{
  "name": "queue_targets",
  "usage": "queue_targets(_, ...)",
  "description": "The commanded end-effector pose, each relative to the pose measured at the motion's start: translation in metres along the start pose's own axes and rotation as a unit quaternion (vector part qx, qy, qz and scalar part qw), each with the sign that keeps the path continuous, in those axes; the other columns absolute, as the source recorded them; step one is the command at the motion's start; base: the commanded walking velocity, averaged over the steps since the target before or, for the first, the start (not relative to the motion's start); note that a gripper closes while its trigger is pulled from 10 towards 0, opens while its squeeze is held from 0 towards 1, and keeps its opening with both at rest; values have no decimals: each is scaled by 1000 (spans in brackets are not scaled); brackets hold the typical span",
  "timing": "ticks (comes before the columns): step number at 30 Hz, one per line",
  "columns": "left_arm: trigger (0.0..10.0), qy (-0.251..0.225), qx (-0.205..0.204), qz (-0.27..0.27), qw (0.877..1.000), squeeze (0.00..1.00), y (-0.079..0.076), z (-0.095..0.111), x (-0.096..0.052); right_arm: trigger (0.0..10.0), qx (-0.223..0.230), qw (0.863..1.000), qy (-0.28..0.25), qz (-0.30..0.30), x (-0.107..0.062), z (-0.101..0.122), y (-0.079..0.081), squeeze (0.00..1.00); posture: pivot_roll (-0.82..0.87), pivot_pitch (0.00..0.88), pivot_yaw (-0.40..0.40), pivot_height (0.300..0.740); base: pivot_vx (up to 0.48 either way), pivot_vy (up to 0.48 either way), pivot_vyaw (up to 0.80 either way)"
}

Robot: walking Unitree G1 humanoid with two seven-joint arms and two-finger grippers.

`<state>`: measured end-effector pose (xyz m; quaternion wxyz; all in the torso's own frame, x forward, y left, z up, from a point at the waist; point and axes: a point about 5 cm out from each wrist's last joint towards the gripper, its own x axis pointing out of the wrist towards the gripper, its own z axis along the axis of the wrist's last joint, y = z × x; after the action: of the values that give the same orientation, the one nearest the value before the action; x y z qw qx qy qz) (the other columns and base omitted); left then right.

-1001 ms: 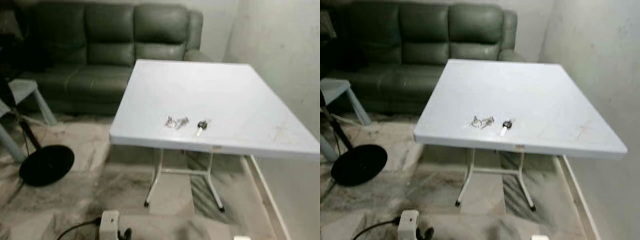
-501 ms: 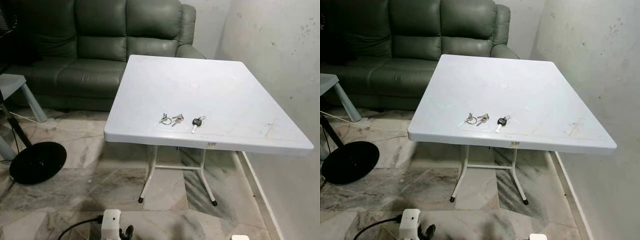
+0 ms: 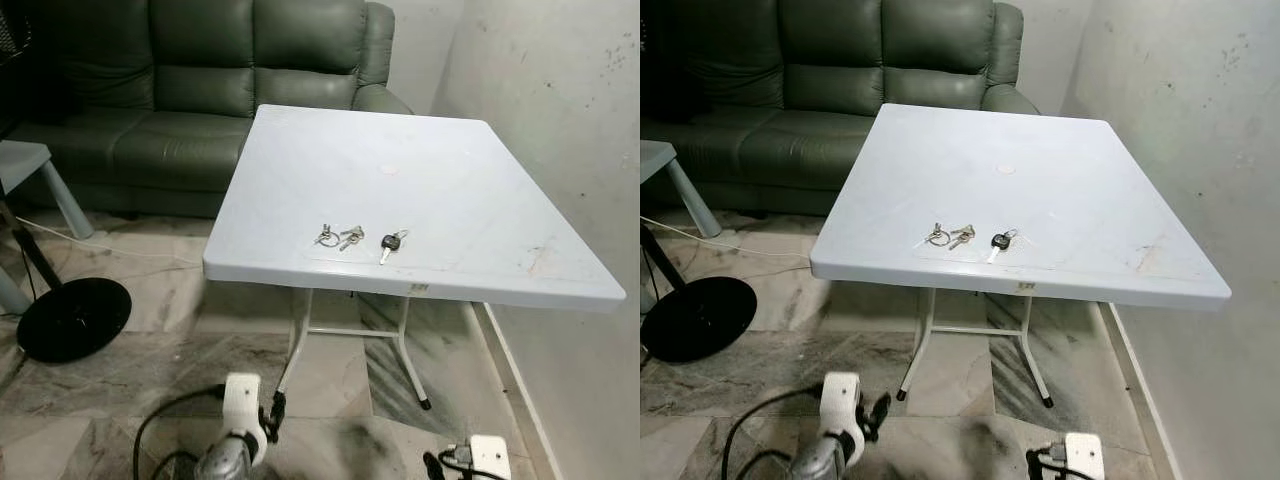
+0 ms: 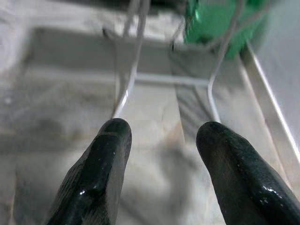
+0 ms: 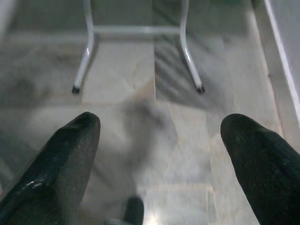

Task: Hang keys on a hook

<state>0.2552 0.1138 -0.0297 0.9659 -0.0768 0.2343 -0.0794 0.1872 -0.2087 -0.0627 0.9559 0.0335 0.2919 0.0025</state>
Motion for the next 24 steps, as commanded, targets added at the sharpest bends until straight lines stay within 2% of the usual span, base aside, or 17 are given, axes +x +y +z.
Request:
queue_targets(1, 10000, -29, -4, 15, 999, 0, 1, 12, 3, 10000, 7, 1000, -29, -4, 2, 11, -4, 0, 28, 0, -76, 740, 0, 0, 0)
queue_targets(5, 10000, -65, -5, 27, 998, 0, -3, 35, 13, 10000, 4, 998, -64, 5, 9, 27, 0, 0, 30, 0, -78, 740, 0, 0, 0)
queue_targets(7, 10000, -67, -13, 22, 997, 0, -3, 37, 14, 10000, 3, 998, -67, 7, 9, 28, 0, 0, 29, 0, -78, 740, 0, 0, 0)
queue_targets(9, 10000, -115, -22, 15, 993, 0, -2, 63, 20, 10000, 4, 995, -103, 14, 14, 45, 4, 0, 25, 0, -72, 740, 0, 0, 0)
queue_targets(10, 10000, -115, -22, 15, 993, 0, -2, 63, 20, 10000, 4, 995, -103, 14, 14, 45, 4, 0, 25, 0, -72, 740, 0, 0, 0)
queue_targets(15, 10000, -176, -17, 21, 984, 0, 11, 93, 20, 10000, 6, 987, -160, 25, 18, 68, 7, 0, 22, 0, -69, 740, 0, 0, 0)
queue_targets(16, 10000, -176, -17, 21, 984, 0, 11, 93, 20, 10000, 6, 987, -160, 25, 18, 68, 7, 0, 22, 0, -69, 740, 0, 0, 0)
queue_targets(18, 10000, -199, -31, 36, 979, 0, 20, 103, 18, 10000, 3, 982, -187, 29, 19, 79, 9, 0, 22, 0, -65, 740, 0, 0, 0)
queue_targets(24, 10000, -245, -19, 36, 969, 0, 30, 127, 13, 10000, 4, 970, -240, 34, 18, 103, 11, 0, 21, 0, -64, 740, 0, 0, 0)
